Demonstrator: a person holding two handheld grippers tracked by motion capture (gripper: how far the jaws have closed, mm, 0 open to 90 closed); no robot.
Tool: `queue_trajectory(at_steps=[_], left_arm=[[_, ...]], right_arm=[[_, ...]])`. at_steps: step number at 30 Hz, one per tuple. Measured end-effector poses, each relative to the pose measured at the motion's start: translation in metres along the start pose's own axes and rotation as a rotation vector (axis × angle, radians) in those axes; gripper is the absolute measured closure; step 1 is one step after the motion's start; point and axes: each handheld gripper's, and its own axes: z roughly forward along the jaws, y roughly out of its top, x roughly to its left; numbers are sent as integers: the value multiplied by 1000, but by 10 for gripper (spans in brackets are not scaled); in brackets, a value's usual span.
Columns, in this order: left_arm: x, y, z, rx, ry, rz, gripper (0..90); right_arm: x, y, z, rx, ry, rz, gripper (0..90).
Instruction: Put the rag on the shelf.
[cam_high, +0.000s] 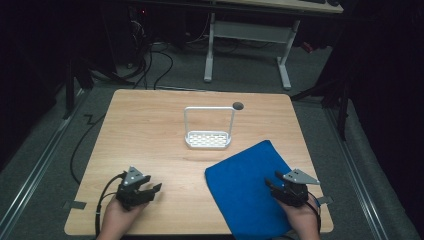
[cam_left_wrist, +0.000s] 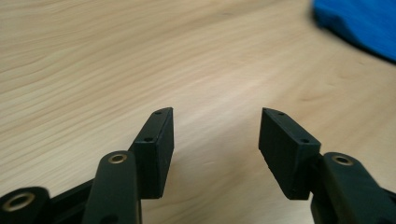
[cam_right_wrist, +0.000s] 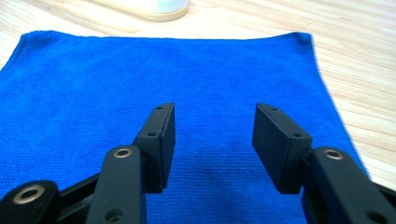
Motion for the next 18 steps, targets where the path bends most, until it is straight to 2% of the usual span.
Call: queue_trajectory(at_steps=[1,2,4,8,18], left_arm=[[6,1,-2,-26,-9,-41,461],[8,2,-3,-43,-21,-64,461],[8,3,-3,-59,-35,-76,461],[1,4,1,-41,-34,-33,460],[-11,5,8,-30,-47,-5,455]], right_arm=[[0,0,1,2,0,-4,496],[0,0,1,8,-3,-10,496],[-1,-1,2,11,-7,-5,496],[-6,-3,3,18,-12,18,493],[-12,-4,2,10,14,41,499]])
